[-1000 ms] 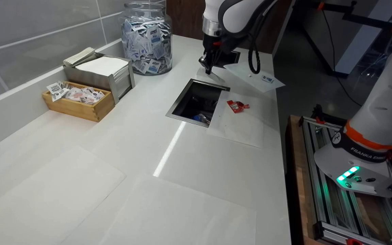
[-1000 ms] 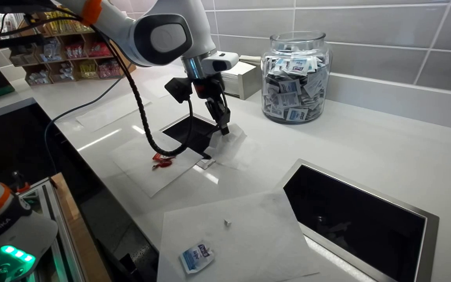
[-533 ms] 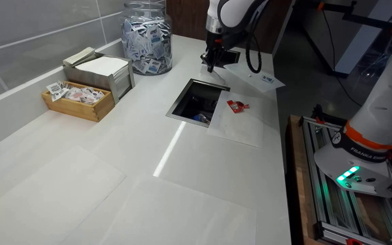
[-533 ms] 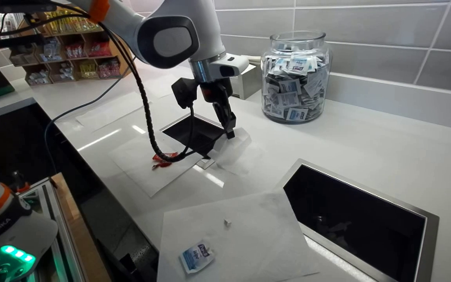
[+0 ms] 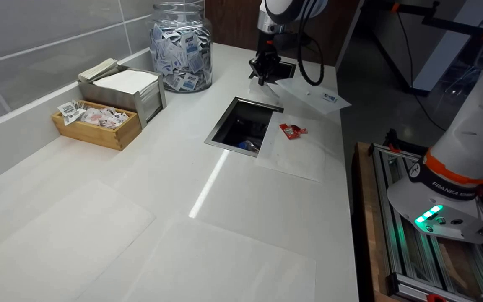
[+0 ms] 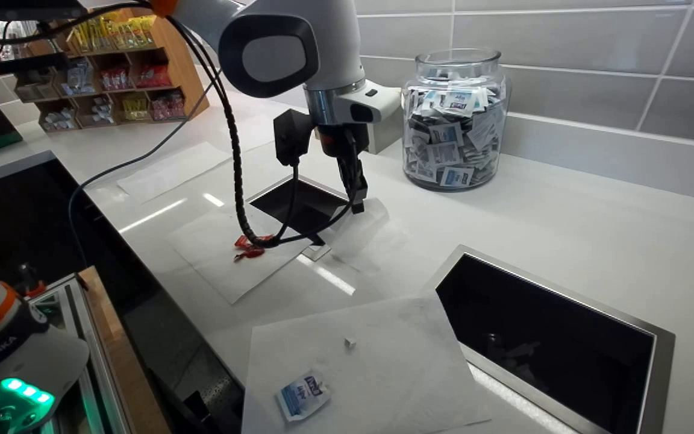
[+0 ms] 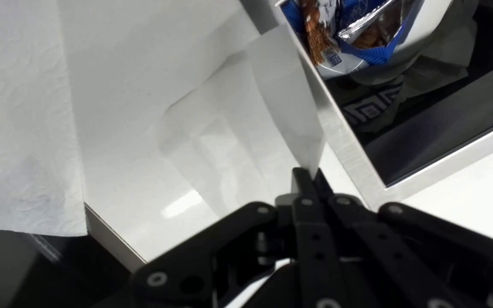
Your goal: Fold the square white tissue in half
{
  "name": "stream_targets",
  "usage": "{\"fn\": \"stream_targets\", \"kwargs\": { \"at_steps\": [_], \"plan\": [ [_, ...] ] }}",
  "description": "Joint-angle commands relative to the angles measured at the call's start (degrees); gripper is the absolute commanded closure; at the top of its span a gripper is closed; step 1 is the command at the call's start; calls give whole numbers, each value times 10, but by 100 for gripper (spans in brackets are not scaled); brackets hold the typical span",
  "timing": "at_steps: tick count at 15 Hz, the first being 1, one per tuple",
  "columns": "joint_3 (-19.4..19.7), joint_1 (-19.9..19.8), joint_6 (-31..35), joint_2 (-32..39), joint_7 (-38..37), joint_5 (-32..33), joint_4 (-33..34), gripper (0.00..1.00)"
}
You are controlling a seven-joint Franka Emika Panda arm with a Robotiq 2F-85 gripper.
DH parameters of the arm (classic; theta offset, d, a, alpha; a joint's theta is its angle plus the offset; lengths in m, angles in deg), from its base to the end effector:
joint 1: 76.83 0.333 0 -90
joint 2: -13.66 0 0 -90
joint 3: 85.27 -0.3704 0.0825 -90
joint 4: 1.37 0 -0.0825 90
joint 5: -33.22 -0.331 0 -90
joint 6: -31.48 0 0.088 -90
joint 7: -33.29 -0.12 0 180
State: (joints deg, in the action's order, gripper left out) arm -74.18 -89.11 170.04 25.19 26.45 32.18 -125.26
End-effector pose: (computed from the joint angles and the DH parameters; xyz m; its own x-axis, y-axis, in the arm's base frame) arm 0.4976 -0.2102 0.3885 0.8586 -0.5089 0.0615 -0.5107 -0.8595 0.0185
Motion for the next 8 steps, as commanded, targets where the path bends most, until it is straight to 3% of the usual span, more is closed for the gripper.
{"fn": "stream_targets", "kwargs": {
  "at_steps": [1, 8],
  "plan": [
    [10, -12, -41, 16, -15, -38, 29, 100],
    [13, -10, -24, 20, -11, -31, 27, 100]
  ]
}}
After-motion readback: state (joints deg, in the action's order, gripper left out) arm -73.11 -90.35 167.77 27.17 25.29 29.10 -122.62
